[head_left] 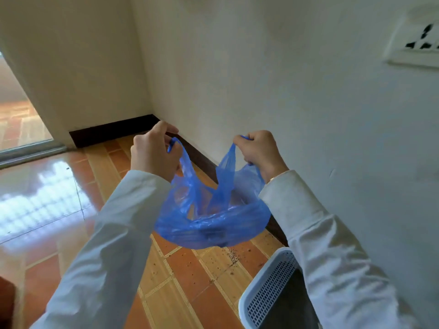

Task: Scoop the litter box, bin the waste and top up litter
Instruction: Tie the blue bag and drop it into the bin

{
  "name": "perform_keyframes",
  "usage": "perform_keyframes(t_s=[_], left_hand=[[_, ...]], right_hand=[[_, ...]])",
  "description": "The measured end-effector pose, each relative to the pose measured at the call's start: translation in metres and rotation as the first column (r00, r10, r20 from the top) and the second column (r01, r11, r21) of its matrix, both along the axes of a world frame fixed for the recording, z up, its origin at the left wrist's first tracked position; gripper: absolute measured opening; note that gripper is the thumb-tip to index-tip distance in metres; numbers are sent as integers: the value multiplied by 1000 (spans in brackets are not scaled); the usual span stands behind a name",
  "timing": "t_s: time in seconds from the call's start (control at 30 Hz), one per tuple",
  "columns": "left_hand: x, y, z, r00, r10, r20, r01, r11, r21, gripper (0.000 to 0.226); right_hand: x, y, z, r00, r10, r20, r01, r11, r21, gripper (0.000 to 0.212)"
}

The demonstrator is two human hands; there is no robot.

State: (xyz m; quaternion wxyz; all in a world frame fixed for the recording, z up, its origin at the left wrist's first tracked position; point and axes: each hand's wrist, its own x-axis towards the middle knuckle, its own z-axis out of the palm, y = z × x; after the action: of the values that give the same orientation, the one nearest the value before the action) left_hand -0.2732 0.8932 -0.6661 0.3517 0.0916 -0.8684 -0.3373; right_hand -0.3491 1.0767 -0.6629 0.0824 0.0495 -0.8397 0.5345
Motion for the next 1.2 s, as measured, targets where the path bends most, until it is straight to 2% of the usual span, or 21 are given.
perform_keyframes(t_s=[0.07, 0.13, 0.17, 0.23, 0.3, 0.4, 0.47, 0.53, 0.7, 0.73, 0.8, 0.87, 0.93, 1.03, 1.2], left_hand=[[6, -1, -10, 1000, -9, 18, 8, 1000, 20, 23], [11, -8, -15, 999, 4, -33, 0, 994, 110, 23], [11, -13, -15, 999, 1, -50, 7, 988, 155, 21], [12, -17, -13, 997, -63, -42, 70, 976, 204, 19], [14, -15, -10, 989, -147, -10, 146, 972, 182, 27], [21, -10, -12, 970, -239, 51, 238, 971, 29, 40], [25, -9, -11, 960, -279, 23, 279, 960, -19, 44], [26, -12, -10, 956, -284, -66, 281, 958, -61, 43], [33, -10, -13, 913, -256, -316, 229, 966, -121, 42], [34, -8, -15, 906, -246, -346, 235, 969, -73, 39], [32, -2, -20, 891, -265, -368, 344, 924, 168, 33], [27, 3, -27, 879, -301, -369, 454, 766, 455, 30], [21, 4, -35, 877, -324, -356, 480, 653, 586, 30], [20, 9, -44, 864, -403, -302, 501, 630, 594, 40], [18, 19, -59, 840, -516, -166, 527, 704, 476, 50]], right_hand=[[10, -3, -7, 995, -60, -85, 63, 998, 30, 32], [16, -3, -8, 962, -137, -236, 126, 990, -59, 28], [17, -3, -7, 958, -129, -257, 109, 990, -88, 29], [18, -5, -7, 982, -43, -185, 32, 998, -62, 27], [19, -8, -11, 979, 7, -203, -6, 1000, 7, 19], [23, -14, -19, 954, 53, -295, -50, 999, 18, 10], [25, -16, -22, 967, 80, -242, -110, 987, -114, 11], [27, -17, -24, 978, 127, -167, -172, 942, -289, 12], [39, -16, -31, 954, 243, -175, -299, 818, -492, 15], [40, -17, -32, 949, 260, -179, -316, 801, -509, 17], [43, -20, -35, 942, 293, -165, -335, 779, -530, 19], [45, -22, -40, 940, 310, -146, -338, 768, -544, 22], [46, -23, -45, 939, 319, -126, -334, 766, -549, 24], [46, -24, -54, 941, 327, -91, -325, 792, -518, 27], [43, -25, -67, 942, 331, -57, -322, 841, -434, 27]])
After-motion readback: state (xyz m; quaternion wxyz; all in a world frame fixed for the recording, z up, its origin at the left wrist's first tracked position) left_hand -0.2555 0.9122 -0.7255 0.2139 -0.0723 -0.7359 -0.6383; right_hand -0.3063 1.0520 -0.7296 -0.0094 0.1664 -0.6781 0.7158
